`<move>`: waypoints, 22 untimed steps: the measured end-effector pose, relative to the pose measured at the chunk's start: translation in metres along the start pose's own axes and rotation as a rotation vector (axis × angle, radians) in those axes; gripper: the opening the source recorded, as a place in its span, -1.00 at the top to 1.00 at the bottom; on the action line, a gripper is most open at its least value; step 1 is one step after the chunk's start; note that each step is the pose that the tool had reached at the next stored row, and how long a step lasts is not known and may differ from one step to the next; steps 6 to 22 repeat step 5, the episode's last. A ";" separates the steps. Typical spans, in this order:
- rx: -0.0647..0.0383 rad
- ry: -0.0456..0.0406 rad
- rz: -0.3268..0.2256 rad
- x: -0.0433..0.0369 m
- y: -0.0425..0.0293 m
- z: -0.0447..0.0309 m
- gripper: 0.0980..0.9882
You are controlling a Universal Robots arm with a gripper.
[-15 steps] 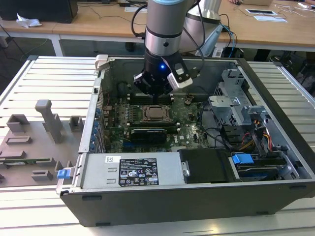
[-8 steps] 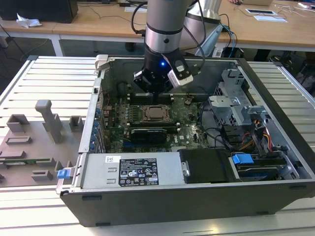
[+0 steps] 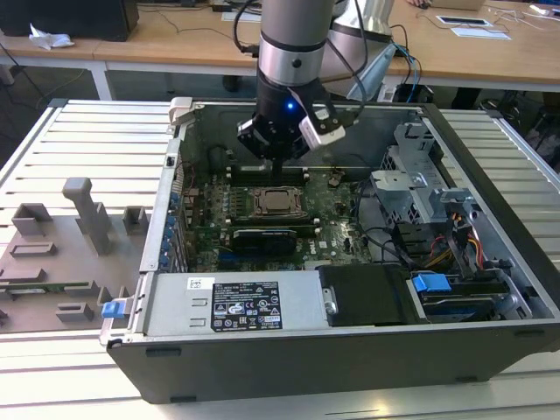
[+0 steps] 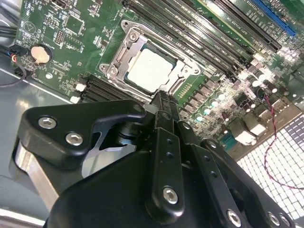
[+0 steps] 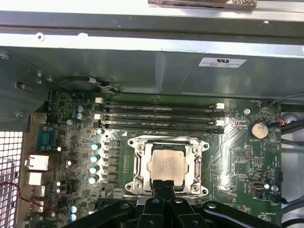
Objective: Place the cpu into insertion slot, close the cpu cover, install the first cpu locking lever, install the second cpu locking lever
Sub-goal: 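Install the second cpu locking lever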
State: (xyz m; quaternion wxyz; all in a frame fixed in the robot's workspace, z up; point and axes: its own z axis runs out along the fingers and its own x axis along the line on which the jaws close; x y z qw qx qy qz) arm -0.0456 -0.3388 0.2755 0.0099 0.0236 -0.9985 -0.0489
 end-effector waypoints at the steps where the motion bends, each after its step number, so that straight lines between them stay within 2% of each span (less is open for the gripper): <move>1: 0.000 0.0000 0.000 0.0000 0.0001 -0.0012 0.98; 4: 0.000 -0.0001 0.000 0.0001 0.0003 -0.0034 0.98; 22: 0.000 -0.0001 0.000 0.0001 0.0004 -0.0033 0.98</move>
